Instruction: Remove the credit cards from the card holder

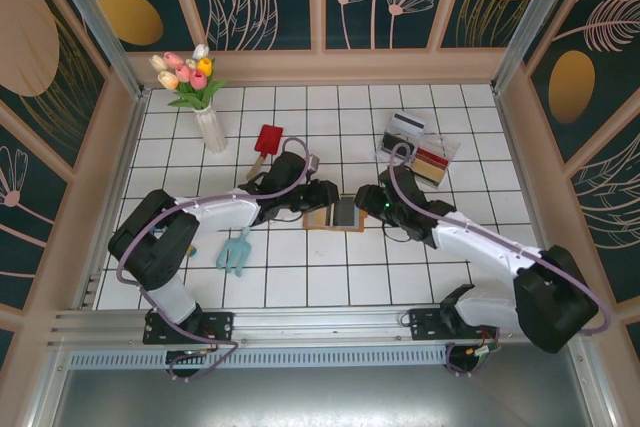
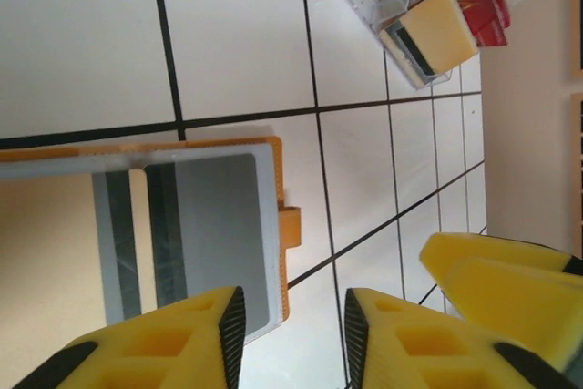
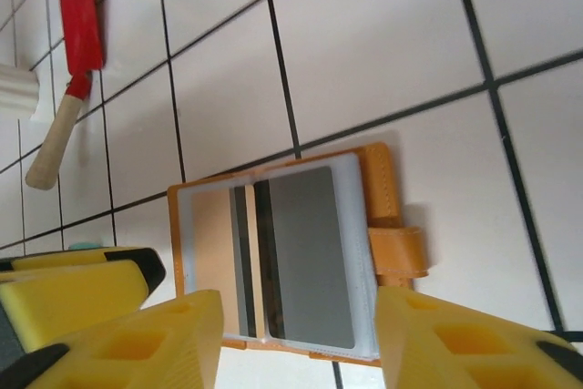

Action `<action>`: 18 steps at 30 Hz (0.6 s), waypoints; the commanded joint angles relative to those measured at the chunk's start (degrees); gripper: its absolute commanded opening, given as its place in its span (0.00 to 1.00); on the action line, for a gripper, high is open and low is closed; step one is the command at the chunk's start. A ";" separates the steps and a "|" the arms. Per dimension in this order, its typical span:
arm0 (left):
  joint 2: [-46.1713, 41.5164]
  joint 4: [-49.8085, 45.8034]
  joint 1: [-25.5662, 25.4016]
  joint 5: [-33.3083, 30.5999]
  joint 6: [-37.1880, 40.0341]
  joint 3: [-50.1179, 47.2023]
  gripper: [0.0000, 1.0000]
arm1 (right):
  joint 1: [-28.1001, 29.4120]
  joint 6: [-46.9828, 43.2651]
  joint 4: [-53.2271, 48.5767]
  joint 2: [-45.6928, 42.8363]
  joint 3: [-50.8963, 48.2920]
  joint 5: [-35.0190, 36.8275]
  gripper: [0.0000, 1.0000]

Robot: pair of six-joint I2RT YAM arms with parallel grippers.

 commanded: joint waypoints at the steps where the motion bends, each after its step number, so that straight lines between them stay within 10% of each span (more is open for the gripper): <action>1: 2.79 2.32 -0.07 0.20 -4.48 -0.27 0.32 | -0.19 1.04 4.02 4.99 1.73 -4.56 0.34; 18: -0.99 -4.96 2.82 -12.07 -2.68 -3.15 0.22 | -0.10 0.16 17.39 20.73 4.73 -17.03 0.22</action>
